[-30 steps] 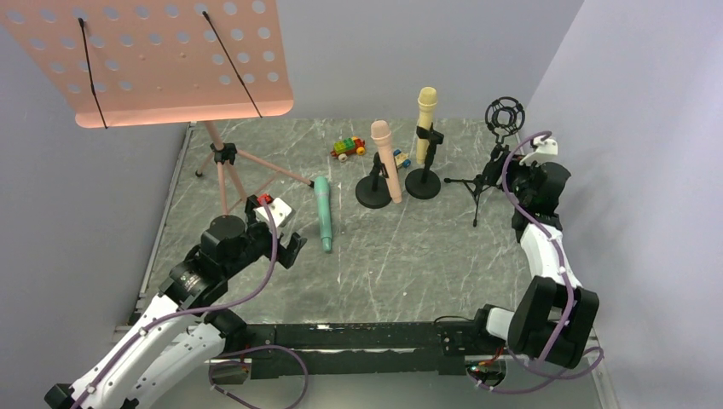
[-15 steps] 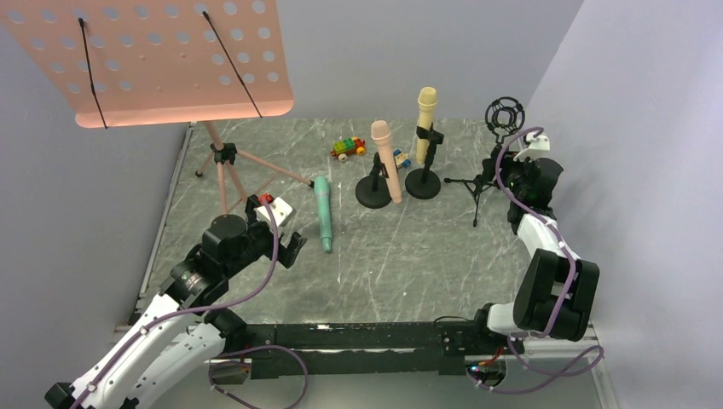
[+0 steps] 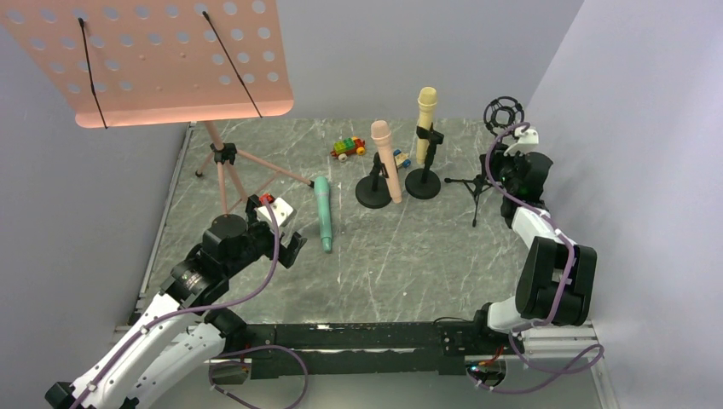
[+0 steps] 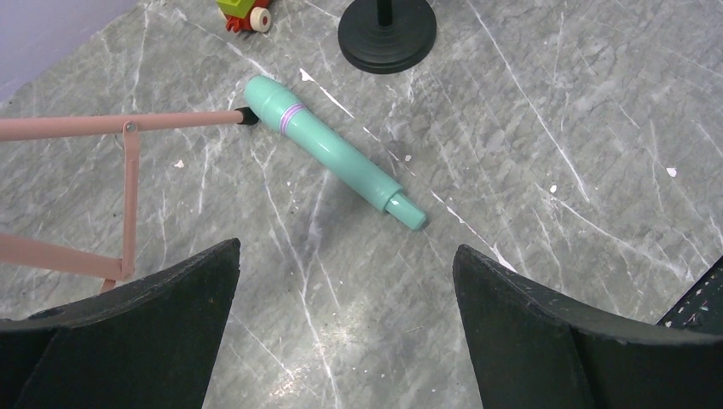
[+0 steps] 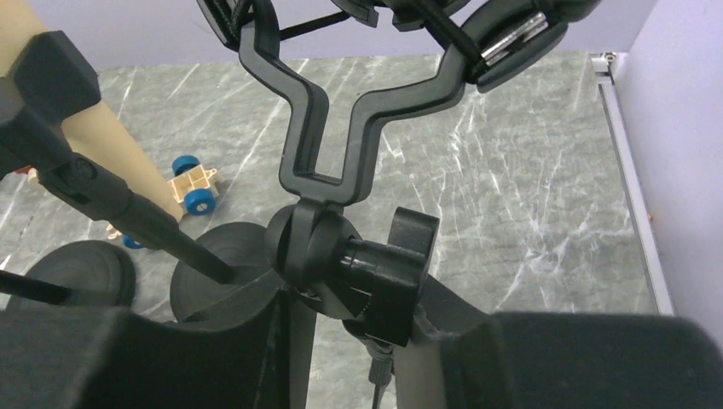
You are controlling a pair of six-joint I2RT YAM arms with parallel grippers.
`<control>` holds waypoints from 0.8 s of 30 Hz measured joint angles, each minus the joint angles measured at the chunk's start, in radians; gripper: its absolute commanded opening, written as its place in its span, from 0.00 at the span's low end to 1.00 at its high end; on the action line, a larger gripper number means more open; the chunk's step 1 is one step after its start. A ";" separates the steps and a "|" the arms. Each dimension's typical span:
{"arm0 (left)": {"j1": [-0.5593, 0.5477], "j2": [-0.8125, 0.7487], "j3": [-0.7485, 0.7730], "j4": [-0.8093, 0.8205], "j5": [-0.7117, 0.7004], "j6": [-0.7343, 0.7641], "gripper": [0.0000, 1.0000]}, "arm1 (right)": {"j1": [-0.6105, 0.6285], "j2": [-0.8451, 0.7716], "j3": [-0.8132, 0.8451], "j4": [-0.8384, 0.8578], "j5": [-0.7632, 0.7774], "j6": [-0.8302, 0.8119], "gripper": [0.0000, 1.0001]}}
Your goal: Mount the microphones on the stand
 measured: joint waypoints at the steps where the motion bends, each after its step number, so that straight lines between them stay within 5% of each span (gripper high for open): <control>1: 0.000 0.000 0.000 0.000 0.000 0.000 0.99 | 0.002 0.000 0.000 0.002 0.001 0.007 0.18; 5: 0.000 0.000 0.000 0.000 0.000 0.001 0.99 | 0.013 0.000 0.000 0.015 0.006 -0.010 0.05; 11: 0.000 0.000 0.000 0.000 0.000 0.001 0.99 | 0.014 -0.068 -0.031 -0.030 -0.018 -0.062 0.01; 24: 0.003 0.000 0.000 0.000 0.001 0.007 0.99 | 0.099 -0.364 0.028 -0.534 -0.428 -0.214 0.01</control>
